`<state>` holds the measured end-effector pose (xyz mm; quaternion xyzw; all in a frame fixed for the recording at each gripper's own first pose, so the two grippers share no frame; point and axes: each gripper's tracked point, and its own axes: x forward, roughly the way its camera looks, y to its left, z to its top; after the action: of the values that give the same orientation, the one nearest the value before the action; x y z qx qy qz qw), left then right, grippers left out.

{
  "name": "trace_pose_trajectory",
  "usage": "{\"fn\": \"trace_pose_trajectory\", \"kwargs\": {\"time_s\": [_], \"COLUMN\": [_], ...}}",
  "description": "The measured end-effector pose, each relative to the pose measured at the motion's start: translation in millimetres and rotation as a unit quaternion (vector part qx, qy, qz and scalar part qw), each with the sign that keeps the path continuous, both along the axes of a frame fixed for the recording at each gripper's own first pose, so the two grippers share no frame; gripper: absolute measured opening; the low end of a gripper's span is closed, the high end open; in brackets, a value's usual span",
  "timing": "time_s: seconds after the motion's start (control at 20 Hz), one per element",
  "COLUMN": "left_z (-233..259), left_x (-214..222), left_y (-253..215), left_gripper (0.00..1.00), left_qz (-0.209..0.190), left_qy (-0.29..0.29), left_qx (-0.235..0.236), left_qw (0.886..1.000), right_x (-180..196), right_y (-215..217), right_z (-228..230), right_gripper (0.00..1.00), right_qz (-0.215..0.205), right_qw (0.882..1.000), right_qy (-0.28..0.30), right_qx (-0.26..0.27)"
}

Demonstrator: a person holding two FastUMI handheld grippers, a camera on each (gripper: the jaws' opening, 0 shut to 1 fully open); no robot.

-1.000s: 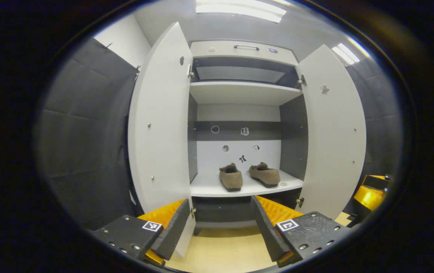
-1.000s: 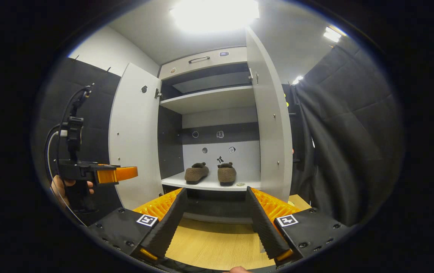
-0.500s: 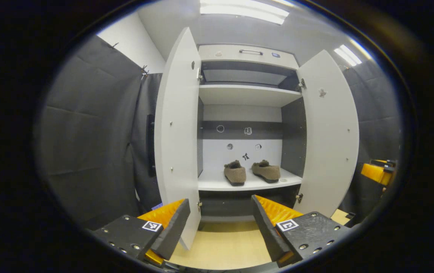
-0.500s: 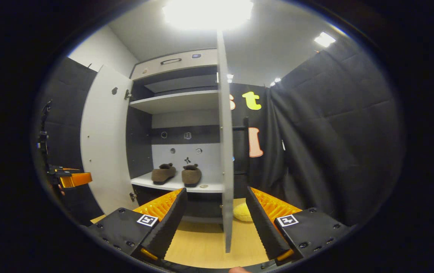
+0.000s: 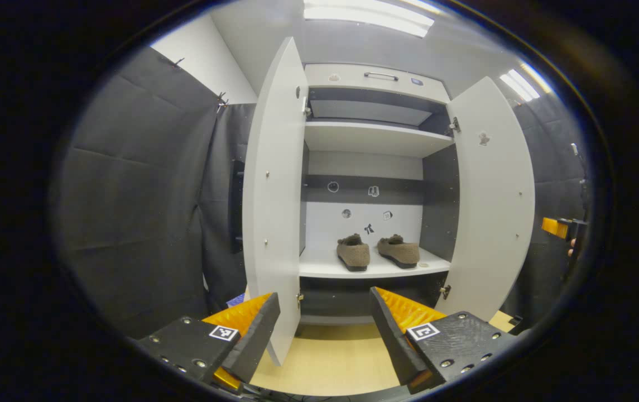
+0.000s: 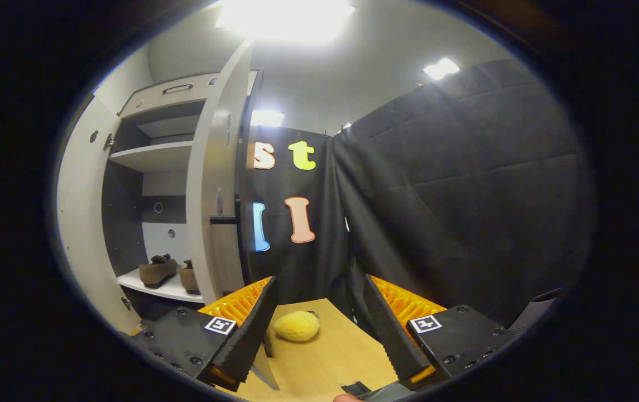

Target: Grab one shoe with the right hand and put it into the shoe cabinet, grab the other shoe with the left hand and put it into the shoe cabinet; then close the right door with the right hand and the left door with the left hand.

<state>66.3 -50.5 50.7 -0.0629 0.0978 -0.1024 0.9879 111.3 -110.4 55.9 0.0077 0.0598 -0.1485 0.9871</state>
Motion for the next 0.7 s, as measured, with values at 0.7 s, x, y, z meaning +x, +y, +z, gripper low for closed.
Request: {"fn": "trace_pose_trajectory", "kwargs": {"time_s": [0.7], "left_z": [-1], "left_x": [7], "left_y": [52], "left_gripper": [0.99], "left_qz": [0.045], "left_qy": [0.002], "left_qx": [-0.005], "left_qw": [0.999], "right_x": [34], "right_y": [38], "right_z": [-3], "right_gripper": [0.92], "right_qz": [0.023], "right_qw": [0.999], "right_qy": [0.012], "right_qx": [-0.023]}}
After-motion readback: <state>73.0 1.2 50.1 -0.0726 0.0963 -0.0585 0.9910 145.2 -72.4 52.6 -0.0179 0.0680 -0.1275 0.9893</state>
